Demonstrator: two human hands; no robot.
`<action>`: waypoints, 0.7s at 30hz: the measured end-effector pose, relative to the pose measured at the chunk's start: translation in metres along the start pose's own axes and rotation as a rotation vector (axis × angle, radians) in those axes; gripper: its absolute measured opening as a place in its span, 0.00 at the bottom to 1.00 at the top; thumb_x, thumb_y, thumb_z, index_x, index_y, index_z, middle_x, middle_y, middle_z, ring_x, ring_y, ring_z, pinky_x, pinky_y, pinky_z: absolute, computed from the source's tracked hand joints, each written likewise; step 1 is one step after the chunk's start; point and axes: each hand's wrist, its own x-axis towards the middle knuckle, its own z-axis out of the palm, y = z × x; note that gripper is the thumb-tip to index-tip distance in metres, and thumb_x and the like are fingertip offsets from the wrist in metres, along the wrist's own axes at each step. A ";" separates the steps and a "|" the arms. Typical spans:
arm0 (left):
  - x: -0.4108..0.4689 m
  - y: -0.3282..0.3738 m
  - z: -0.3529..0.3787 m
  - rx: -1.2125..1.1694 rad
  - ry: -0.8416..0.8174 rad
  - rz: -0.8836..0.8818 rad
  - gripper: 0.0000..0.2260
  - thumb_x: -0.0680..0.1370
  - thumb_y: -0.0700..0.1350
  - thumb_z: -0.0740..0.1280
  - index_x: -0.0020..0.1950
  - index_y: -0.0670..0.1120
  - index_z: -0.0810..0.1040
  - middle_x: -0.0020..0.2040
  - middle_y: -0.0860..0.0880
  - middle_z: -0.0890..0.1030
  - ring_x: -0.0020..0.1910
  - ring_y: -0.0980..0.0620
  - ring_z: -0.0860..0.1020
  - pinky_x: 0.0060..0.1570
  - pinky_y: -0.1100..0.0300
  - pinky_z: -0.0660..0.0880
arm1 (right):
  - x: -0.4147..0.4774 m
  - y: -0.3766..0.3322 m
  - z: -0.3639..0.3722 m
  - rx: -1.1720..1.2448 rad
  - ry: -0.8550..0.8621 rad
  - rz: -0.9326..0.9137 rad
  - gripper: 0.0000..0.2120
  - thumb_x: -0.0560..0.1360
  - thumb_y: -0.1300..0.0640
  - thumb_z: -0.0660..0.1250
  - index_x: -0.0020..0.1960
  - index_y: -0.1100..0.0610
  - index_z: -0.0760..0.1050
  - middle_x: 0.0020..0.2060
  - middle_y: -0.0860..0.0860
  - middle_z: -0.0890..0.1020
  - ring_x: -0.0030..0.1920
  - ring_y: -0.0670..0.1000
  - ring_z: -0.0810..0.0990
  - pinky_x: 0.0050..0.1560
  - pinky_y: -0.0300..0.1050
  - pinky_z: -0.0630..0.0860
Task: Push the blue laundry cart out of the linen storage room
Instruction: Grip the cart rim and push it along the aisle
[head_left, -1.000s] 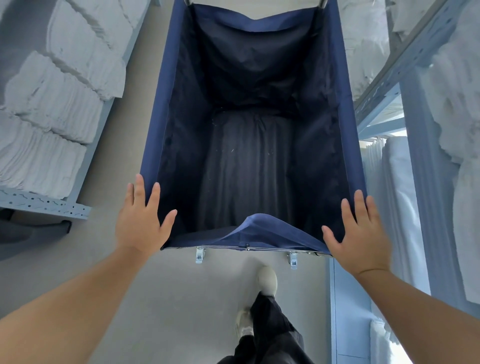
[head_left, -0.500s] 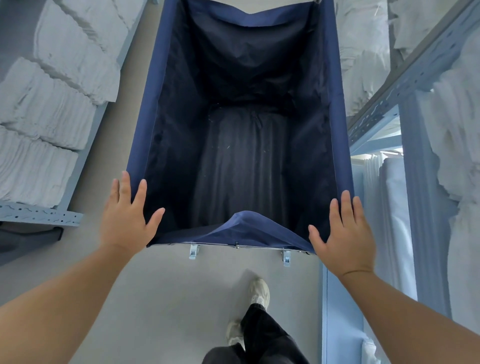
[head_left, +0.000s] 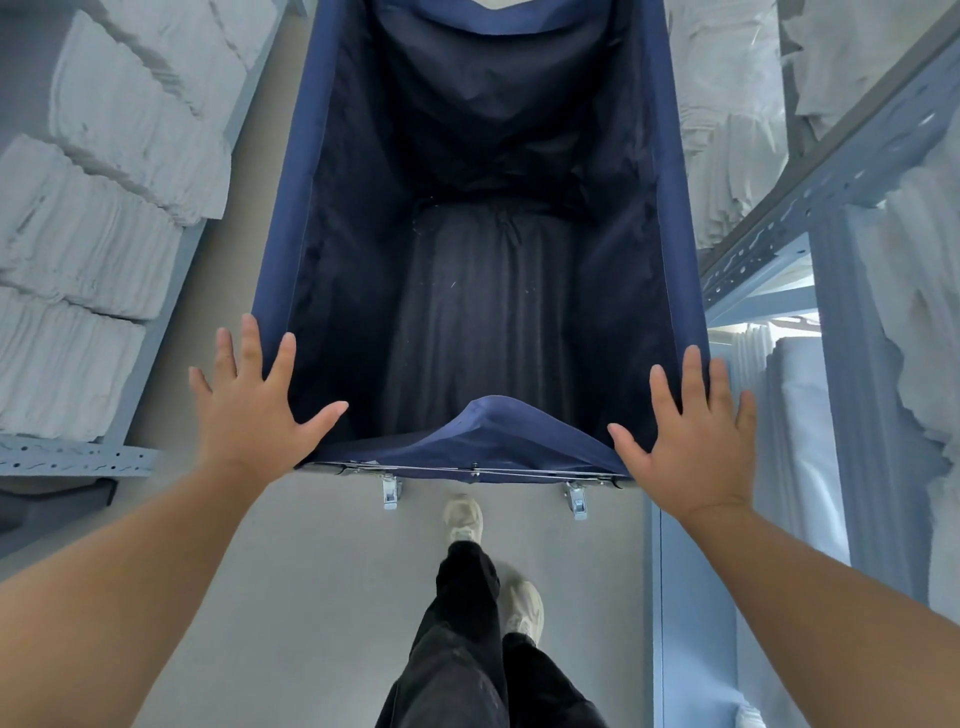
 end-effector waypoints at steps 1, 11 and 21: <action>0.006 -0.001 -0.001 0.002 -0.008 -0.001 0.45 0.73 0.78 0.48 0.80 0.49 0.58 0.83 0.38 0.52 0.80 0.31 0.53 0.69 0.25 0.58 | 0.005 -0.002 -0.001 -0.012 -0.007 0.004 0.39 0.75 0.32 0.54 0.77 0.56 0.66 0.79 0.62 0.62 0.77 0.67 0.60 0.70 0.71 0.61; 0.073 -0.010 -0.010 -0.011 -0.015 0.004 0.45 0.73 0.78 0.46 0.80 0.49 0.59 0.83 0.38 0.53 0.80 0.31 0.53 0.69 0.25 0.59 | 0.067 -0.019 -0.011 -0.045 -0.052 0.043 0.40 0.74 0.30 0.53 0.77 0.54 0.65 0.80 0.61 0.61 0.78 0.67 0.59 0.70 0.71 0.62; 0.131 -0.016 -0.020 -0.065 -0.002 0.018 0.43 0.74 0.75 0.48 0.79 0.47 0.61 0.82 0.38 0.54 0.80 0.31 0.56 0.68 0.27 0.62 | 0.123 -0.032 -0.019 0.013 -0.041 0.043 0.39 0.76 0.33 0.51 0.75 0.58 0.68 0.78 0.63 0.63 0.77 0.69 0.61 0.68 0.69 0.68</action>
